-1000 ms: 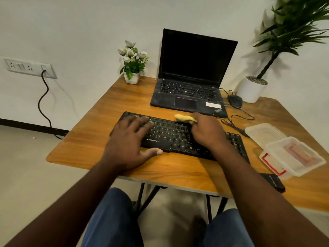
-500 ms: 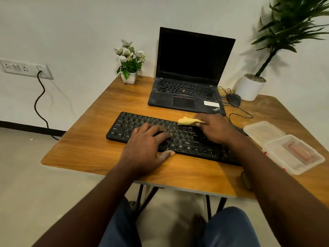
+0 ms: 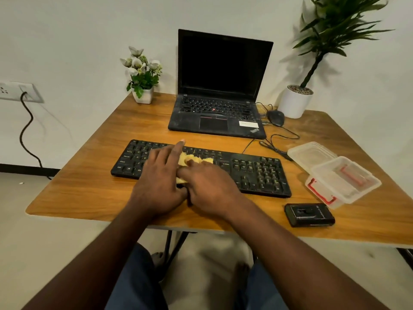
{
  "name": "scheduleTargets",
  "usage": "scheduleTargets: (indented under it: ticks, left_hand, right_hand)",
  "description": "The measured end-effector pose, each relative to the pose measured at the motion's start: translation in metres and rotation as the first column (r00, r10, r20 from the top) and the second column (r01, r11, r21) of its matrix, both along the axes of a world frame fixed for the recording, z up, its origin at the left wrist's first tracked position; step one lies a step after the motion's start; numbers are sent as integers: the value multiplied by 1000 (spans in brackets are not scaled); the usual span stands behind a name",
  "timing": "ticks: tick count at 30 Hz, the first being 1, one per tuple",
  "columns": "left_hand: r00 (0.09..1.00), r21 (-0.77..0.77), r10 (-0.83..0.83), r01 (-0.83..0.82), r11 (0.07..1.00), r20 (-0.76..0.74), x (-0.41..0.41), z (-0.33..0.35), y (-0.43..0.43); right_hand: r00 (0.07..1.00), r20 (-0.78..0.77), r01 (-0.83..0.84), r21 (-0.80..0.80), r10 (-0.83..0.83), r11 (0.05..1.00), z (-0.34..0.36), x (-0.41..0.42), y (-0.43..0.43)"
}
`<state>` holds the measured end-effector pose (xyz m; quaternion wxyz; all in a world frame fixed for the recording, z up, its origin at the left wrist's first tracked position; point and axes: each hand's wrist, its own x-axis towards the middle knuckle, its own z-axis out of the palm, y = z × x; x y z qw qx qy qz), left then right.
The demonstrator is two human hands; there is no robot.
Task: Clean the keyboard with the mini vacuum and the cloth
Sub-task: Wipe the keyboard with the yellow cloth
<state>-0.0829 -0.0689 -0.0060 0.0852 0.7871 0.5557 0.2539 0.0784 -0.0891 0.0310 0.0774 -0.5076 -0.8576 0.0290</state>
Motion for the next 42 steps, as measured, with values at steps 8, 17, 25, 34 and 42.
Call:
scheduleTargets:
  ticks: [8, 17, 25, 34, 42]
  left_hand:
    - [995, 70, -4, 11, 998, -101, 1, -3, 2]
    - [974, 129, -94, 122, 984, -205, 44, 1, -5]
    - [976, 144, -84, 114, 983, -200, 64, -5, -2]
    - [987, 116, -89, 105, 988, -136, 62, -8, 5]
    - [987, 107, -83, 99, 989, -140, 60, -8, 4]
  right_hand:
    - [995, -45, 95, 30, -94, 995, -10, 126, -55]
    - [920, -27, 391, 94, -391, 915, 17, 100, -33]
    - [920, -86, 390, 76, -384, 918, 9, 89, -20]
    - [929, -35, 369, 85, -367, 926, 16, 94, -14]
    - [932, -26, 363, 73, -362, 929, 19, 93, -15]
